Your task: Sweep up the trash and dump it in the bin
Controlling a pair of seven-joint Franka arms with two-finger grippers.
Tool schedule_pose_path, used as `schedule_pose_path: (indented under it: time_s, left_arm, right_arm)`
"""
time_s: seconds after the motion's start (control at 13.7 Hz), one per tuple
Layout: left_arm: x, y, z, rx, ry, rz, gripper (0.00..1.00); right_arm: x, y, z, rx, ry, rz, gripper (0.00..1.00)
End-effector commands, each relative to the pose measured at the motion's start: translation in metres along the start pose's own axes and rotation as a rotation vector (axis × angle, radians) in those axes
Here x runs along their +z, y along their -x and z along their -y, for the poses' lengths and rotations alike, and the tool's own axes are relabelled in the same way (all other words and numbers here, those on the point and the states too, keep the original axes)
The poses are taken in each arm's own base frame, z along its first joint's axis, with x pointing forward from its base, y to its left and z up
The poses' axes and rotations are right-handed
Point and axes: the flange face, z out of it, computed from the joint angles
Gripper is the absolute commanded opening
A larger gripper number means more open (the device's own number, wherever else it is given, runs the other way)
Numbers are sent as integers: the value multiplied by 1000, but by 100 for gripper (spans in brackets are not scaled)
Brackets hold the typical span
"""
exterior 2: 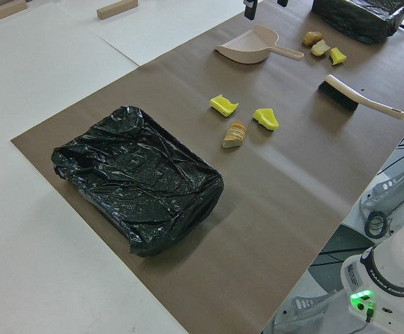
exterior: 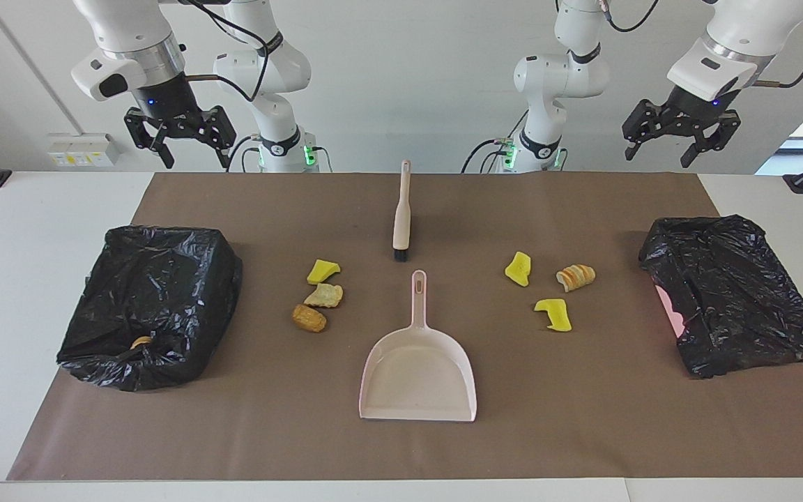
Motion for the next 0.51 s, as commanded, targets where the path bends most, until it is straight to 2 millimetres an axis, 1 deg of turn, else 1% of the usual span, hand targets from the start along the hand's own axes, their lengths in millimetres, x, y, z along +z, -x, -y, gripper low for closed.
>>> schedule_pose_path:
  time_s: [0.0,0.22,0.29,0.36,0.44]
  left_arm:
    - [-9,5,-4,8,-15,-2,100]
    - [-9,7,-8,13,-13,9,100]
    - [-11,9,-13,20,-13,4,100]
    - [-12,6,-27,43,-15,-10,100]
    - [-11,6,-36,60,-15,-4,100]
  right_arm:
    - [0,7,-3,-24,12,-1,100]
    - [0,7,-3,-24,12,-1,100]
    - [0,7,-3,-24,12,-1,100]
    - [0,7,-3,-24,12,1,100]
    - [0,7,-3,-24,12,1,100]
